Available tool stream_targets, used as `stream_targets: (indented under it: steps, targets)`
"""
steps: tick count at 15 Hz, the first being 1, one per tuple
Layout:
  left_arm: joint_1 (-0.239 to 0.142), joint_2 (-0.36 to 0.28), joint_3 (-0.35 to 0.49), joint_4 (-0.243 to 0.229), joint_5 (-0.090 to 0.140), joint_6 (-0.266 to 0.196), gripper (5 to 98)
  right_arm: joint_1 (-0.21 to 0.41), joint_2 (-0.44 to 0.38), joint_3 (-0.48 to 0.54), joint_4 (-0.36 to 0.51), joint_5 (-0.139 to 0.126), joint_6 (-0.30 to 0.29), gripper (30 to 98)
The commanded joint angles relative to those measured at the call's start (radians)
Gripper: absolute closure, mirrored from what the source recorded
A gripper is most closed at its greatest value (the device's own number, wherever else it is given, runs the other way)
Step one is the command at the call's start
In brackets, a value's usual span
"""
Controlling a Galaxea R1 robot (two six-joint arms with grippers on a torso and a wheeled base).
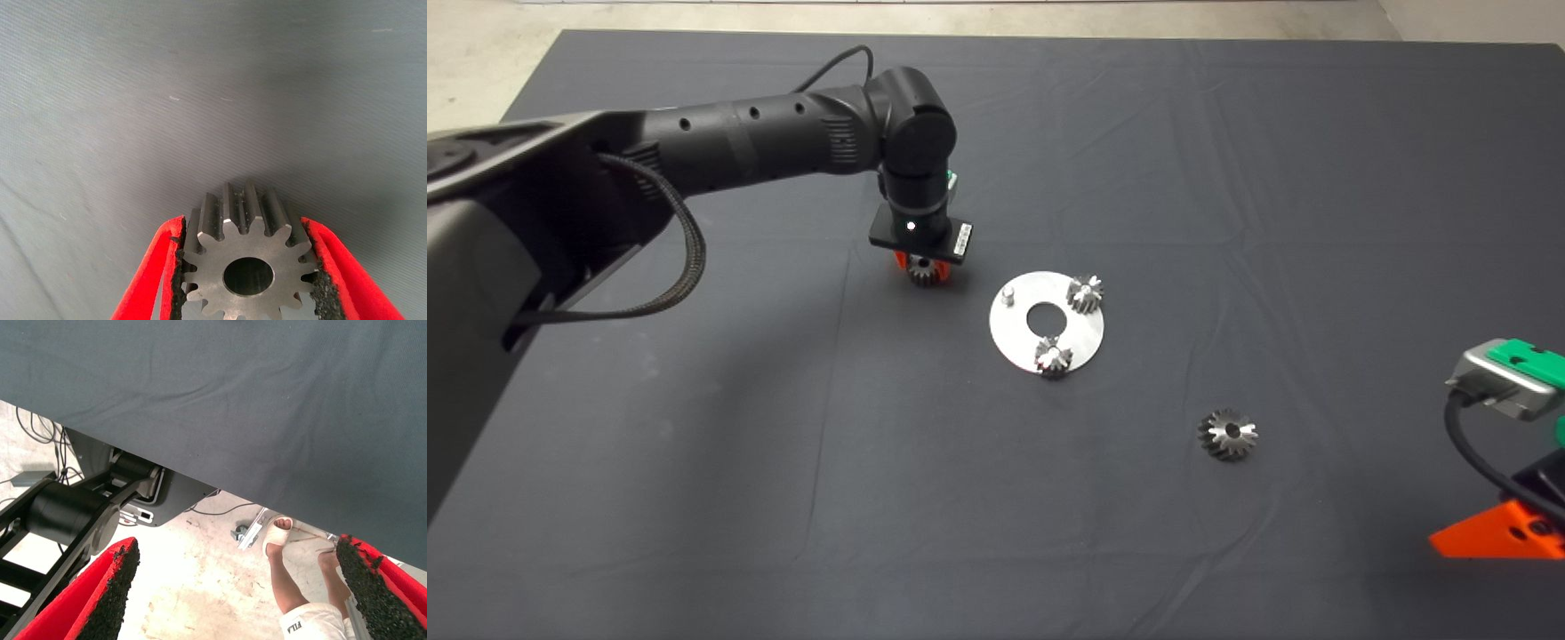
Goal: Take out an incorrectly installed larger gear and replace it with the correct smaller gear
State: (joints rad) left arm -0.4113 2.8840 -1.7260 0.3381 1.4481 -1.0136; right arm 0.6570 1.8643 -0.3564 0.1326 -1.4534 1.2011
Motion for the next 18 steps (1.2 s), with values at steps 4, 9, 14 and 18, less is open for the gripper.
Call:
stream_targets:
  steps: [4,9,14,18]
  targets:
    - [-0.112,0.011,0.137,-0.071,0.025,-0.182,67.4,0.016,-0.001,0.004,0.038,-0.001,0.003,50.5]
    - [-0.112,0.037,0.211,-0.071,0.017,-0.268,67.4,0.016,0.005,0.002,0.036,-0.001,0.003,50.5]
    - [-0.112,0.065,0.220,-0.073,-0.006,-0.257,67.4,0.016,0.000,0.002,0.036,-0.001,0.003,50.5]
    - [-0.109,0.065,0.218,-0.071,-0.015,-0.240,67.4,0.016,0.000,0.002,0.036,-0.002,0.003,50.5]
